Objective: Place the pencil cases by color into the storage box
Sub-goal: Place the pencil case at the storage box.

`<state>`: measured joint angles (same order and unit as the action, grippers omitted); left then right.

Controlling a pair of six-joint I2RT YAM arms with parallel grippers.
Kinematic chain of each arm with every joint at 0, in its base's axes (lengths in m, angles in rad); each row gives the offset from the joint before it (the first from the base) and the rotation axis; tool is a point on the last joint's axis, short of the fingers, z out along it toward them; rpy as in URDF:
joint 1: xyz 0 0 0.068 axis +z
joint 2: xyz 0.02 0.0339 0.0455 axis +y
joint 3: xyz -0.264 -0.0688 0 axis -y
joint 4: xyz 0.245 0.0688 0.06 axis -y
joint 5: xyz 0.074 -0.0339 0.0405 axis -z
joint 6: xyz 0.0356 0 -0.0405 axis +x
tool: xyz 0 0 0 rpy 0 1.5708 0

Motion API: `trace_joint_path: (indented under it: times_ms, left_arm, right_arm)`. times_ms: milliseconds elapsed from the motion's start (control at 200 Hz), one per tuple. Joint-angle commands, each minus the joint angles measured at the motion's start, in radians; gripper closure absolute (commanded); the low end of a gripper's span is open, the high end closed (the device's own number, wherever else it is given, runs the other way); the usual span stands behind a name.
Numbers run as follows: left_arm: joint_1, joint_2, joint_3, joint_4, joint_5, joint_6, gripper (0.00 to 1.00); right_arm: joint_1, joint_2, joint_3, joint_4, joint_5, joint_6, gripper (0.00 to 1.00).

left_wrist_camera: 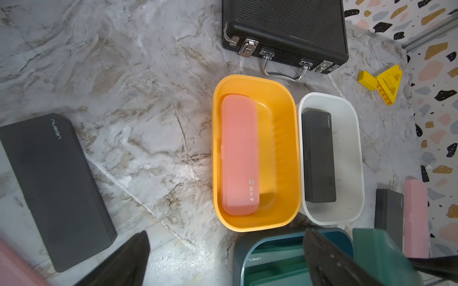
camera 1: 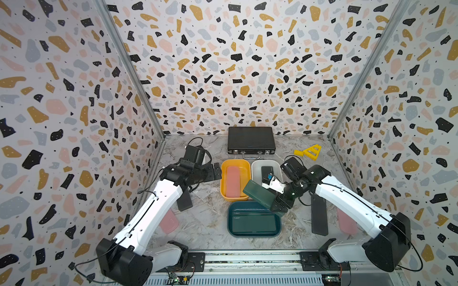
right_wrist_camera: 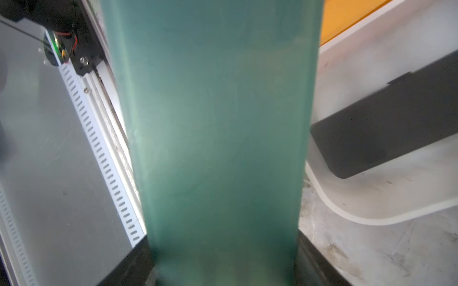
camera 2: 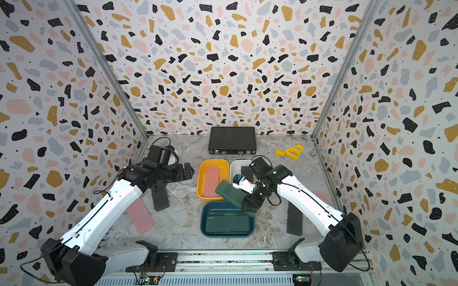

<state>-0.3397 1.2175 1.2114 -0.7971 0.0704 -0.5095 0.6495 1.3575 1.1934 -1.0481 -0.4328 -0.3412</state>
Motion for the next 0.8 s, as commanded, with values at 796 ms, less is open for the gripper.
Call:
trace_joint_path:
  times_ms: [796]
  left_arm:
    - [0.073,-0.037,0.003,-0.013,0.05,-0.023,0.0]
  right_arm:
    - [0.2,0.292,0.215,-0.206,0.157,-0.205,0.44]
